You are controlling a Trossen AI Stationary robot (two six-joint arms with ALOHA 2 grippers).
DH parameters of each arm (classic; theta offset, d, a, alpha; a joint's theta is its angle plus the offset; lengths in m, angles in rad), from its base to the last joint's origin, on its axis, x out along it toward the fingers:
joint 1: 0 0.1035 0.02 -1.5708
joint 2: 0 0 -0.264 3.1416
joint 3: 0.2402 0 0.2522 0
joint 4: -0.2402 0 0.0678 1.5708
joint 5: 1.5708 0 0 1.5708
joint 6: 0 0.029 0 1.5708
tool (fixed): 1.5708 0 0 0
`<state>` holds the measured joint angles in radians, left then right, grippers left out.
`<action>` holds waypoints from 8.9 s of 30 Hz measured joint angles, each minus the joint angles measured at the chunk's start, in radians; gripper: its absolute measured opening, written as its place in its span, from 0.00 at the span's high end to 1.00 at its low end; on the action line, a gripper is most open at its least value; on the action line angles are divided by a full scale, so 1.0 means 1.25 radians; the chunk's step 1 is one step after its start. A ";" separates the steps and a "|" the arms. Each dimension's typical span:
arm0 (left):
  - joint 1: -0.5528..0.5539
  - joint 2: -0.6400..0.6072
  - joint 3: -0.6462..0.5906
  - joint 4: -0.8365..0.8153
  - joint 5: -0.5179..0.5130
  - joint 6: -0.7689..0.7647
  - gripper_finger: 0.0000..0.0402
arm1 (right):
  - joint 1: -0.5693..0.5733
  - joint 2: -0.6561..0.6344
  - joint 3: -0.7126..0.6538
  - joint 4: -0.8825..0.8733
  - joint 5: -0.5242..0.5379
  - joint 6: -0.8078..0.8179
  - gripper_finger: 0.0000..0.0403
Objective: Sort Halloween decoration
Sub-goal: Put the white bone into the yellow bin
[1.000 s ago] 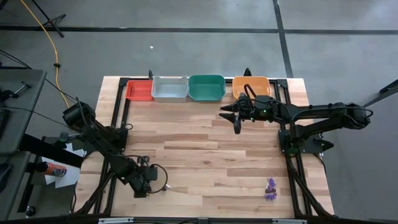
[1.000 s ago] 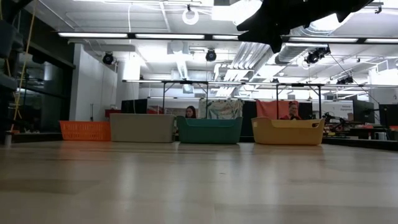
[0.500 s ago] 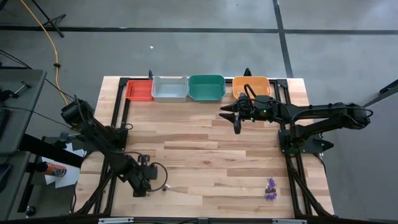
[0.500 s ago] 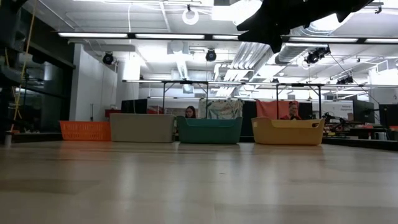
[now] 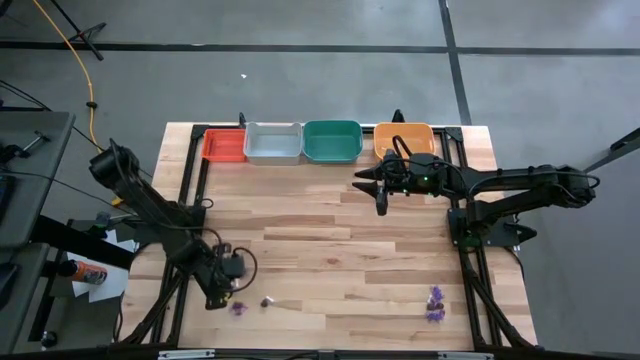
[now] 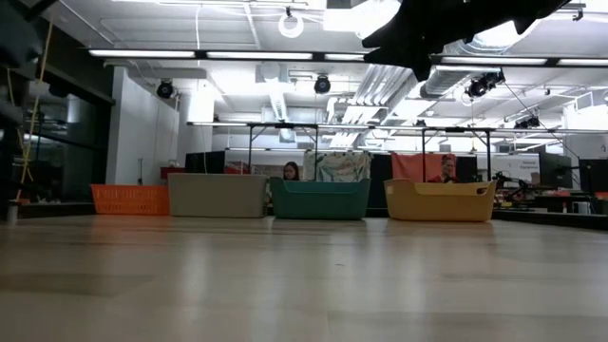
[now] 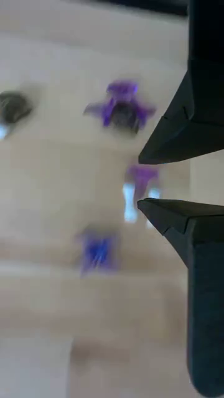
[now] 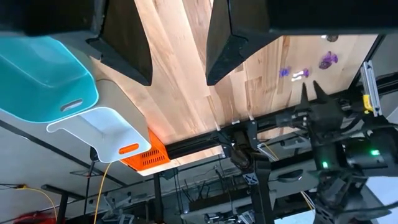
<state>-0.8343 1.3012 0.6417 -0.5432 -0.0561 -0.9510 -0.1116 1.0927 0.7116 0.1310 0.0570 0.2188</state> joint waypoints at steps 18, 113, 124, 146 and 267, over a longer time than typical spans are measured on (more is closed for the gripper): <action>-0.008 0.001 -0.019 0.004 0.035 -0.634 0.78 | 0.000 0.000 0.000 -0.019 0.000 0.000 0.64; 0.790 -0.211 -0.019 0.781 -0.027 0.470 1.00 | 0.000 0.000 0.000 0.097 0.043 0.070 0.64; 0.830 -0.150 -0.018 0.874 0.113 0.505 1.00 | 0.000 0.000 0.000 0.164 0.031 0.070 0.64; 0.898 0.275 0.386 0.679 0.121 0.630 1.00 | -0.052 0.000 0.000 0.678 0.038 0.007 0.64; 0.741 -0.315 -0.074 0.731 0.012 0.638 1.00 | 0.014 0.005 0.000 0.155 -0.041 0.015 1.00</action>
<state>0.0917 0.9077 0.5488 0.3706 -0.0412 -0.1532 -0.0942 1.0990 0.7115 0.3246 0.0059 0.2376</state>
